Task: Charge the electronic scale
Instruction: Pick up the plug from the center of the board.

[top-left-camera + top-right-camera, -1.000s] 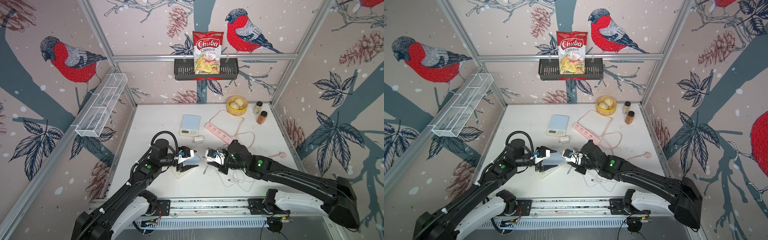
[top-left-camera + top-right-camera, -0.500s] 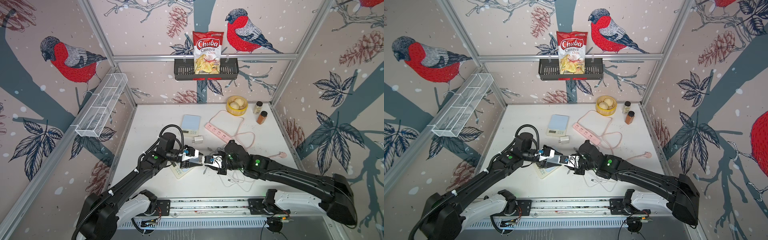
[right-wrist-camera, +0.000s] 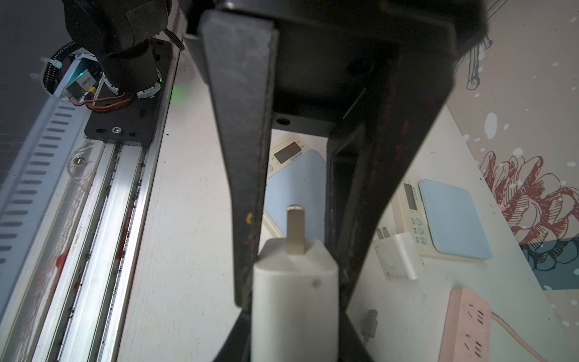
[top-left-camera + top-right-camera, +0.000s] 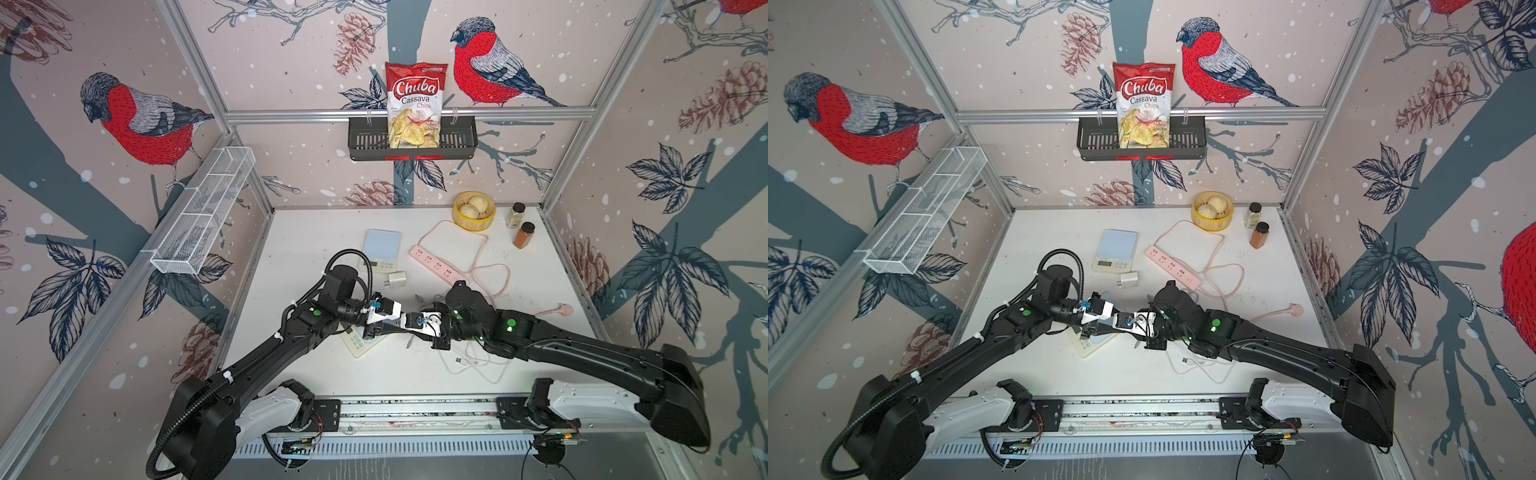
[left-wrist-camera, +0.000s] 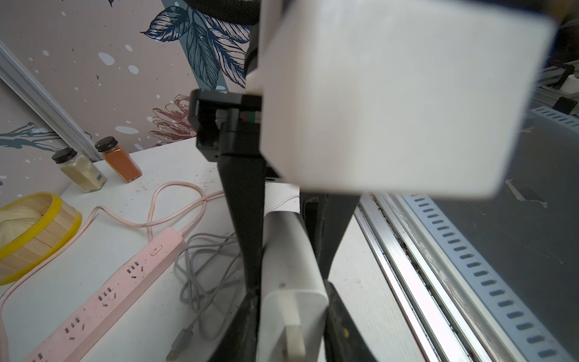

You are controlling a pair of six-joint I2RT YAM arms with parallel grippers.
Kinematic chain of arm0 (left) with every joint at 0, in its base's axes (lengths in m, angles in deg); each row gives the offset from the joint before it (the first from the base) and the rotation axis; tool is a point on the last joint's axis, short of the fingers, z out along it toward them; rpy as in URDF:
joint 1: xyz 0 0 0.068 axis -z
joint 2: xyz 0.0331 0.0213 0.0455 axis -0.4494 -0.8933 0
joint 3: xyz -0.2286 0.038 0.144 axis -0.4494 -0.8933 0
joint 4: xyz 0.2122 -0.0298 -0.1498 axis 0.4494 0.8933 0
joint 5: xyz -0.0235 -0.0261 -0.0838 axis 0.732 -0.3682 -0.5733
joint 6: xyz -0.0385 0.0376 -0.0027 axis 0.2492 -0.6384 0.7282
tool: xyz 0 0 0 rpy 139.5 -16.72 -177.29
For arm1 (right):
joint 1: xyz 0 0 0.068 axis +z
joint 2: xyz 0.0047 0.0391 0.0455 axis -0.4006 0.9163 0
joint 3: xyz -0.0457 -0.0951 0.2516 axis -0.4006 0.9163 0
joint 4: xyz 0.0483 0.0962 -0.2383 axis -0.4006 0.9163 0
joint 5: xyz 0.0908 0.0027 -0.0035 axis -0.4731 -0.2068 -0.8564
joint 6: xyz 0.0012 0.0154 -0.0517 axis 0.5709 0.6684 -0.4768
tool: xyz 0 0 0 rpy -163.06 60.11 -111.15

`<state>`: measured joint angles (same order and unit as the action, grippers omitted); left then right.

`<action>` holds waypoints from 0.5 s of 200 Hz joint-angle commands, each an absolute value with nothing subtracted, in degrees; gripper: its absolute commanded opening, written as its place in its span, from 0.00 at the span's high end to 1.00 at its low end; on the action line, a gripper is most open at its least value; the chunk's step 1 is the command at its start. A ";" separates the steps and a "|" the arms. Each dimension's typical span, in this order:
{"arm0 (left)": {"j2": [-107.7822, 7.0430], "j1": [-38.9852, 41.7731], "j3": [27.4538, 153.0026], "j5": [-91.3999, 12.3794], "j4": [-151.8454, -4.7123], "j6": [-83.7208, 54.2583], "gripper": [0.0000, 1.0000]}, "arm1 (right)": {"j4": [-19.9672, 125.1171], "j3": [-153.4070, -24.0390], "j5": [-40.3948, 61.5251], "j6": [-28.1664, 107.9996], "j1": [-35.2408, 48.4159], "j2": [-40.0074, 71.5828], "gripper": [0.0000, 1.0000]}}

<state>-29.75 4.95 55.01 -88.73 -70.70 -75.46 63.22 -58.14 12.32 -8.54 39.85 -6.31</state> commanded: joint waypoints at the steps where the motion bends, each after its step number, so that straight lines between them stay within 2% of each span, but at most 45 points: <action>1: -30.13 5.09 55.18 -89.60 -71.86 -75.28 0.79 | 60.35 -58.00 11.46 -8.78 40.67 -6.12 0.98; 8: -30.13 5.11 55.20 -89.39 -71.73 -75.28 0.84 | 60.18 -57.86 11.91 -8.53 40.73 -6.27 0.94; 19: -29.98 5.11 55.30 -88.75 -71.41 -75.28 0.92 | 60.11 -57.96 12.68 -7.45 40.89 -6.66 0.80; 38: -29.05 5.10 55.51 -85.73 -69.67 -75.56 0.97 | 60.46 -57.65 14.83 -2.84 41.05 -8.92 0.46; 52: -27.92 5.07 55.76 -82.14 -67.26 -75.97 1.00 | 60.90 -56.94 19.15 5.11 41.38 -11.96 0.03; 54: -27.76 4.97 55.76 -81.56 -66.96 -76.05 1.00 | 61.06 -56.87 19.86 6.75 41.43 -12.47 0.00; 64: -26.84 5.01 55.58 -78.39 -65.81 -76.18 1.00 | 63.13 -57.07 22.15 16.11 41.37 -14.65 0.00; 78: -25.70 5.02 55.01 -73.01 -65.06 -75.13 1.00 | 67.95 -57.37 22.34 29.21 41.18 -17.49 0.07; 87: -25.15 4.89 54.57 -69.83 -65.12 -74.08 1.00 | 70.61 -56.24 23.08 36.59 41.43 -19.23 0.16; 100: -24.70 4.89 54.40 -65.95 -65.13 -72.43 1.00 | 75.87 -54.67 26.22 48.51 42.79 -20.80 0.35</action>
